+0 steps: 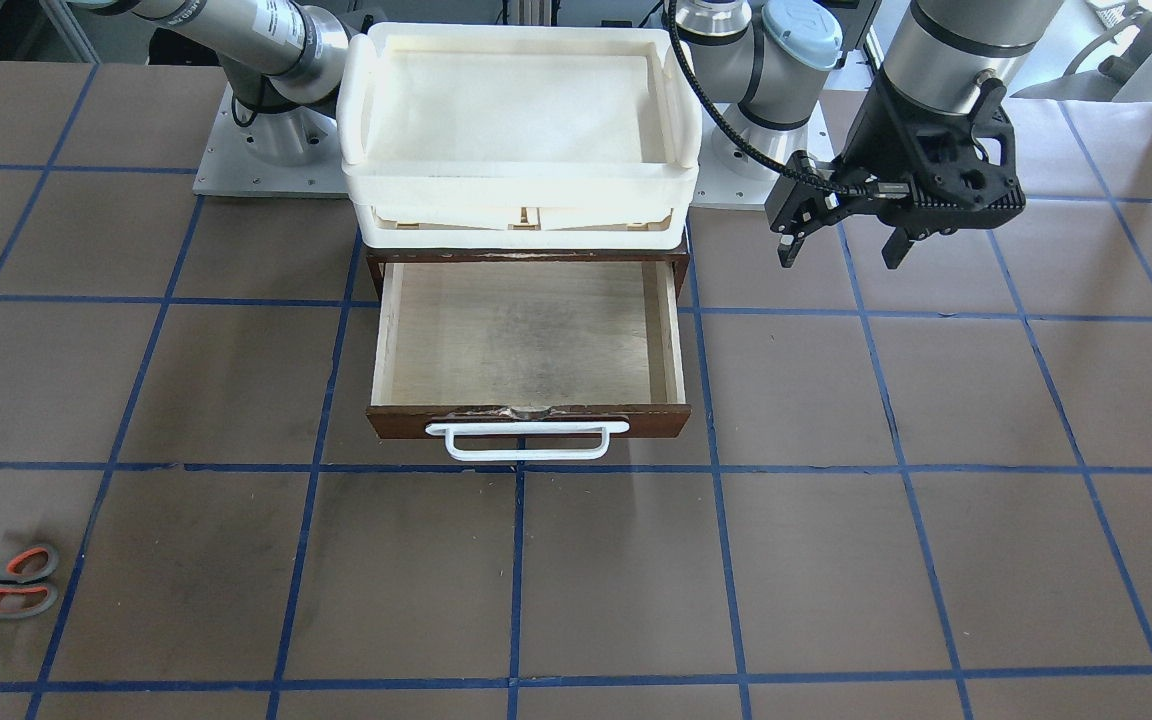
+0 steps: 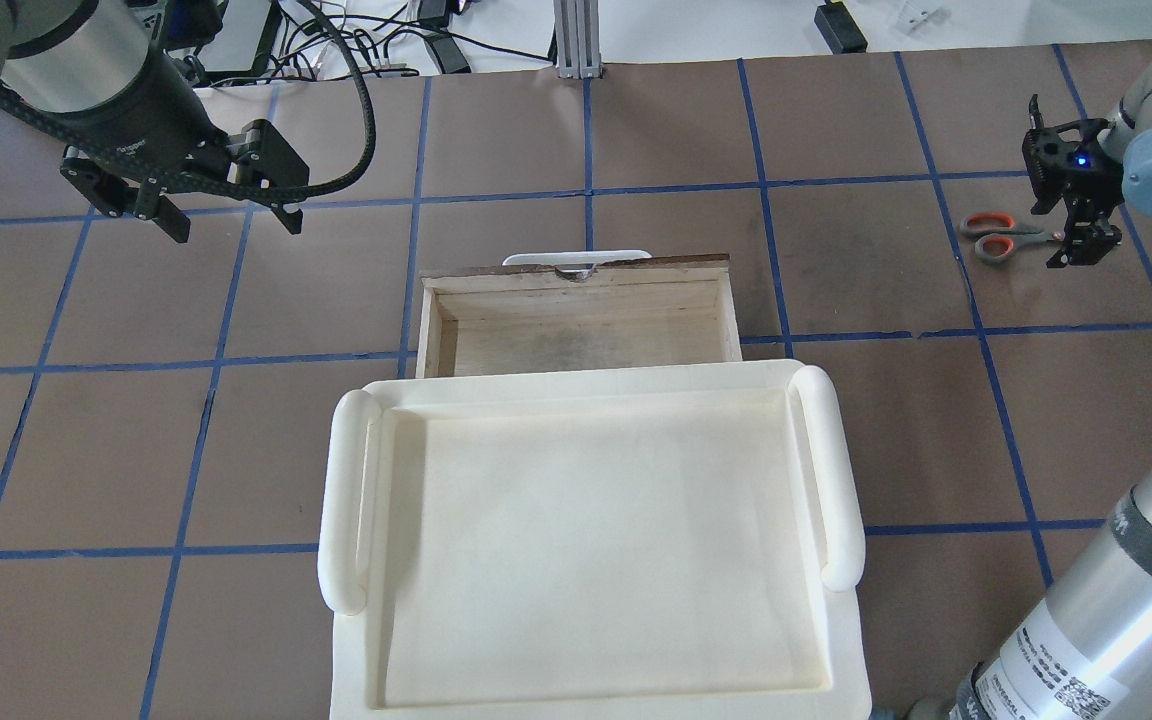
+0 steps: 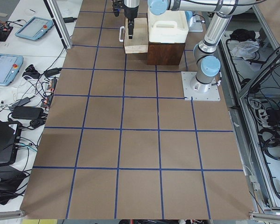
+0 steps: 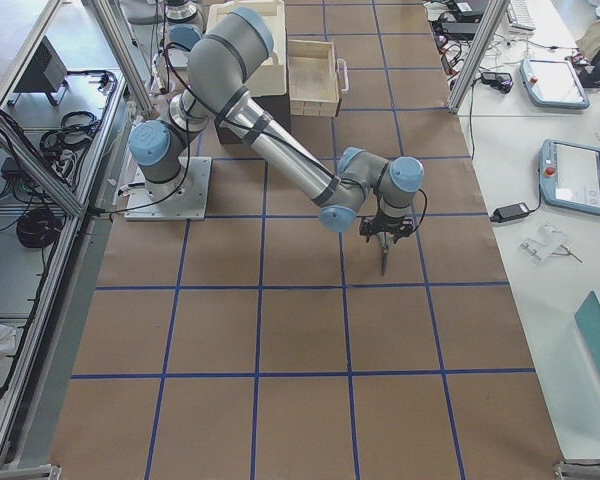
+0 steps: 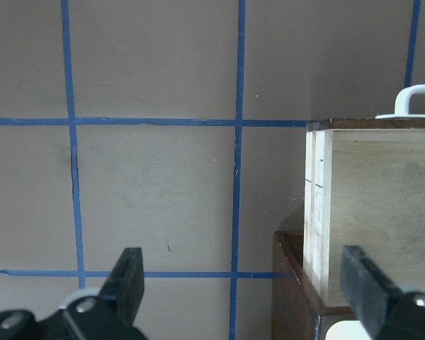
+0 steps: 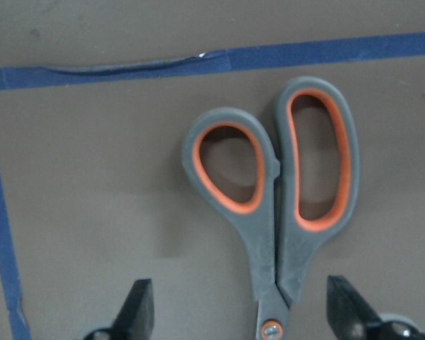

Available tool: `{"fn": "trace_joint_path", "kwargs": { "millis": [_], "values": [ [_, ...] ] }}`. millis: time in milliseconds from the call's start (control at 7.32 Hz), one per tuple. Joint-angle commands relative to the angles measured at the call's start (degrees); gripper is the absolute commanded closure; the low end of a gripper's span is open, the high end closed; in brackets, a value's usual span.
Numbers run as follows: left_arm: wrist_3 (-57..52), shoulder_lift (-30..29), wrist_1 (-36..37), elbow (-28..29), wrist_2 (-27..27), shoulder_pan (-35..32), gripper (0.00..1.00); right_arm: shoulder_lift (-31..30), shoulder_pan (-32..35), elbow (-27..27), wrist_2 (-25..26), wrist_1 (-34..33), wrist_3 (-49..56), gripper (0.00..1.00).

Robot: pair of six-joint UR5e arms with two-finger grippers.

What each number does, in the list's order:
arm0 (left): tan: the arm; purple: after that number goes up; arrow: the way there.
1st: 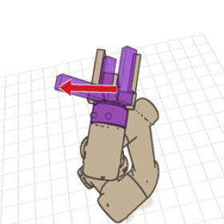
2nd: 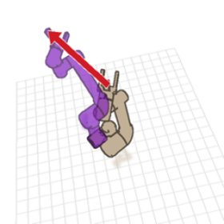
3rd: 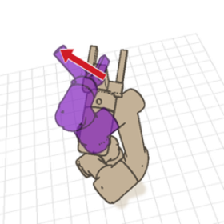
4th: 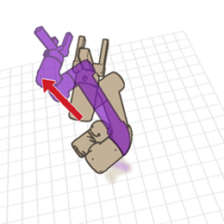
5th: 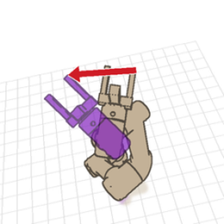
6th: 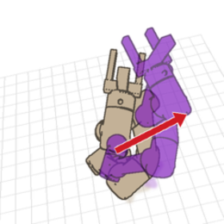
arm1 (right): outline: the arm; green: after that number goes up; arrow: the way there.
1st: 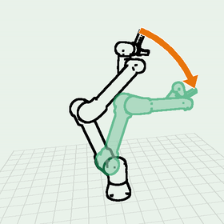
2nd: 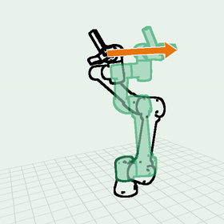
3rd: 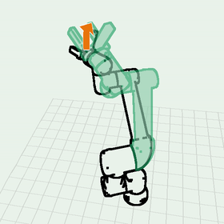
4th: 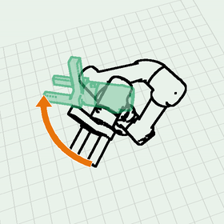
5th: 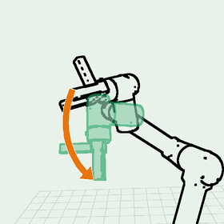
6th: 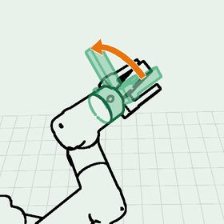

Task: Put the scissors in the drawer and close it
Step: 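Lower the right gripper and close it on the scissors handles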

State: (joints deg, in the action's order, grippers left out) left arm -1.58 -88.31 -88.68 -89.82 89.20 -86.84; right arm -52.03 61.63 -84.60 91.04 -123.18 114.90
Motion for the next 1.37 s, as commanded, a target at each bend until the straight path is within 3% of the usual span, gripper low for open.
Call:
{"fn": "trace_joint_path", "kwargs": {
  "millis": [0,410,957,1093,1230],
  "values": [
    [0.0,0.1,0.0,0.0,0.1,0.0,0.00,0.4,-0.1,-0.4,-0.2,0.1,0.5,0.13],
    [0.0,0.0,0.0,0.0,0.0,0.0,0.00,0.6,-0.1,-0.3,-0.3,-0.5,2.2,0.20],
    [0.0,0.0,-0.1,0.0,0.1,0.0,0.00,0.8,-0.1,-0.3,-0.7,-0.8,2.3,0.22],
    [0.0,0.1,-0.1,-0.3,0.1,0.0,0.00,0.8,-0.1,-0.3,-0.7,-0.8,2.3,0.28],
    [0.0,0.1,0.0,-0.4,0.0,-0.1,0.00,0.8,-0.1,-0.3,-0.7,-1.4,2.3,0.41]
  ]
}}
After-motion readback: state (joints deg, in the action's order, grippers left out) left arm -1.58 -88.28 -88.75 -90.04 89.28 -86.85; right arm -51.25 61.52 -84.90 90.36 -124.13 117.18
